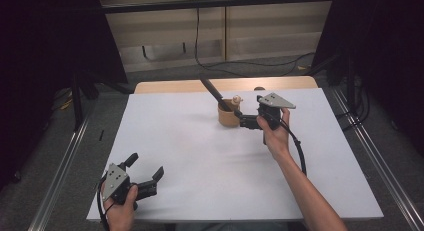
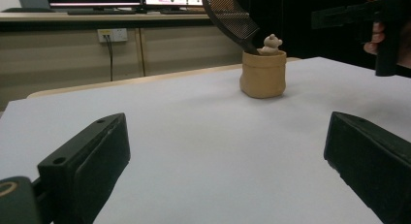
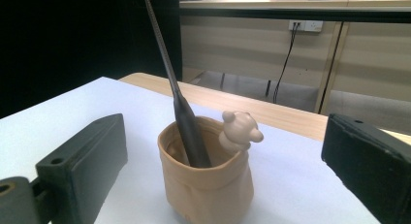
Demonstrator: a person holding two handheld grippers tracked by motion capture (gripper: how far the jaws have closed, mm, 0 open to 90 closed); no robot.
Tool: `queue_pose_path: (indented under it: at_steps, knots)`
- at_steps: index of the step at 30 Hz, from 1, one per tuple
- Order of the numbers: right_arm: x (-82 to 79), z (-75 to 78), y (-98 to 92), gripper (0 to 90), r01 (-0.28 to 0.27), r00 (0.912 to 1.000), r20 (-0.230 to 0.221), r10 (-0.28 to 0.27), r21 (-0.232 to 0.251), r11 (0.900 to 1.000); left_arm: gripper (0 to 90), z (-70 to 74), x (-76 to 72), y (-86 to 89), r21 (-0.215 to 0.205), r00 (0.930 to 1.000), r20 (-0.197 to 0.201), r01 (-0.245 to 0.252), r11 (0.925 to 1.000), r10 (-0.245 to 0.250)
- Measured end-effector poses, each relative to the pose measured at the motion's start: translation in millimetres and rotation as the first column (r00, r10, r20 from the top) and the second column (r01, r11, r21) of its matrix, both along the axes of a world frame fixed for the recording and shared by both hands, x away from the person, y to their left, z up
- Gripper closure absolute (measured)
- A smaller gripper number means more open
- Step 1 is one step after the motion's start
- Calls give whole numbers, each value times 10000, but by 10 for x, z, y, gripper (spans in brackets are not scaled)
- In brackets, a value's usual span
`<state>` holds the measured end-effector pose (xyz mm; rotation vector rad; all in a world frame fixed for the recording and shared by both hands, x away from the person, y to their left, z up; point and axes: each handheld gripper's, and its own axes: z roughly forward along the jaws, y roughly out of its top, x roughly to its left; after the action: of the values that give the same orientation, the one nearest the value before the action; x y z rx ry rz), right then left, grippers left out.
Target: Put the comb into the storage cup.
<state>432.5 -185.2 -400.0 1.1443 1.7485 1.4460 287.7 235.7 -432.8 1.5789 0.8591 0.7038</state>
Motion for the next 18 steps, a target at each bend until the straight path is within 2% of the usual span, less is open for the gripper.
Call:
queue_pose_path:
  at_steps: [4,6,13,18]
  knots:
    - [-97,18,-33,22,257,9986,472,-248,-186,9995,28,1,1,-8,36,9999,8,-112,9999,112]
    - [-139,29,-40,22,224,9984,520,-219,-102,9997,28,0,-2,-7,-29,10000,-17,-80,10000,80]
    - [-253,27,-44,21,187,9969,774,-166,-270,9995,21,2,-6,15,-268,10000,-10,63,9996,-63]
    - [-340,-1,-67,17,351,9954,901,-315,-381,9987,20,5,-16,22,-177,10000,22,19,9998,-19]
